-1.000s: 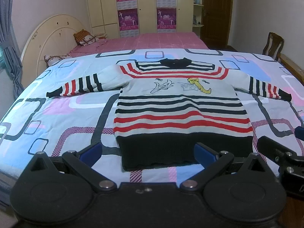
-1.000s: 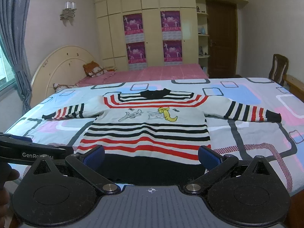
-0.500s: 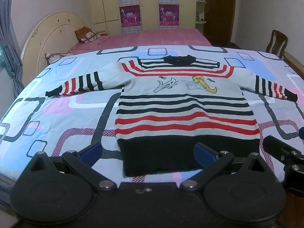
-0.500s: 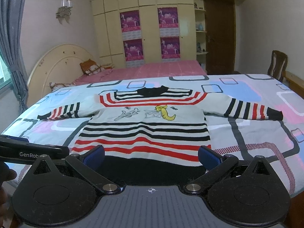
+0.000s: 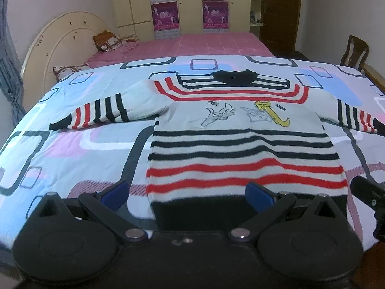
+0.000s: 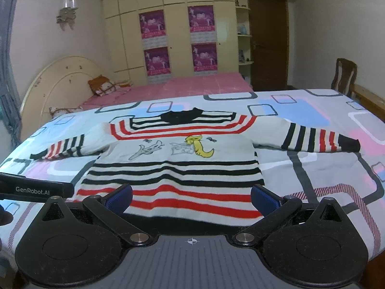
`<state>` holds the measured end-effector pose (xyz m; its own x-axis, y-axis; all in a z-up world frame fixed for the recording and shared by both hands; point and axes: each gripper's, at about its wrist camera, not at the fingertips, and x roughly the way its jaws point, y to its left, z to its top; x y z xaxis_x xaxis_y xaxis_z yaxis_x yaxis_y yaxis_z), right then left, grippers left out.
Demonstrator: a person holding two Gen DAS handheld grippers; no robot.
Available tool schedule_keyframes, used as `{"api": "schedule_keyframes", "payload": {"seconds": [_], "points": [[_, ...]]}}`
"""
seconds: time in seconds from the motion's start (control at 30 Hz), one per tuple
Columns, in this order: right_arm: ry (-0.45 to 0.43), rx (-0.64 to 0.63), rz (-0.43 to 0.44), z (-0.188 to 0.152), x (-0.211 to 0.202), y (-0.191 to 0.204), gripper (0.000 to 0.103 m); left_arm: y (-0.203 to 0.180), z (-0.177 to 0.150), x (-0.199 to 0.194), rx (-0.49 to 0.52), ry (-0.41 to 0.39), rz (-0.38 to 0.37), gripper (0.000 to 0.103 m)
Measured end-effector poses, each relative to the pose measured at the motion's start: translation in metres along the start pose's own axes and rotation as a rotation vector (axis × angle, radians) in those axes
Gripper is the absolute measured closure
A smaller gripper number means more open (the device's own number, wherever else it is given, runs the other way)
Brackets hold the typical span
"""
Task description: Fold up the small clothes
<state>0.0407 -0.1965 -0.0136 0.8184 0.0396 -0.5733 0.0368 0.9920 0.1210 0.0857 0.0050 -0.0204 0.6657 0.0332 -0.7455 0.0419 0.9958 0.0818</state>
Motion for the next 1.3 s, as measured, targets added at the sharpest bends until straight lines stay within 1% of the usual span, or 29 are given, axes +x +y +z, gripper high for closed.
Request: {"api": "schedule_keyframes", "payload": {"seconds": [0.27,0.47,0.6,0.73,0.87,0.97,1.1,1.2,1.3], "points": [[0.007,0.039,-0.066,0.020,0.043,0.001,0.000,0.008,0.036,0.047,0.035,0.009,-0.026,0.000],[0.010,0.068,-0.137,0.037,0.073,0.002,0.000,0.017,0.061,0.084,0.047,0.039,-0.060,0.000],[0.005,0.104,-0.195,0.047,0.085,-0.007,0.000,0.017,0.075,0.104,0.053,0.043,-0.077,0.000],[0.009,0.097,-0.244,0.051,0.094,-0.022,0.000,0.008,0.087,0.119,0.051,0.046,-0.087,0.000],[0.021,0.102,-0.258,0.056,0.107,-0.051,0.000,-0.007,0.098,0.132,0.030,0.045,-0.090,0.000],[0.025,0.107,-0.263,0.059,0.122,-0.082,0.000,-0.023,0.104,0.145,-0.010,0.057,-0.081,0.000],[0.039,0.132,-0.256,0.065,0.140,-0.135,0.000,-0.052,0.114,0.159,-0.024,0.060,-0.045,0.000],[0.034,0.126,-0.273,0.069,0.148,-0.169,0.000,-0.077,0.119,0.169,-0.025,0.050,-0.041,0.000],[0.048,0.120,-0.294,0.072,0.159,-0.202,0.000,-0.102,0.123,0.182,-0.034,0.066,-0.048,0.001]]}}
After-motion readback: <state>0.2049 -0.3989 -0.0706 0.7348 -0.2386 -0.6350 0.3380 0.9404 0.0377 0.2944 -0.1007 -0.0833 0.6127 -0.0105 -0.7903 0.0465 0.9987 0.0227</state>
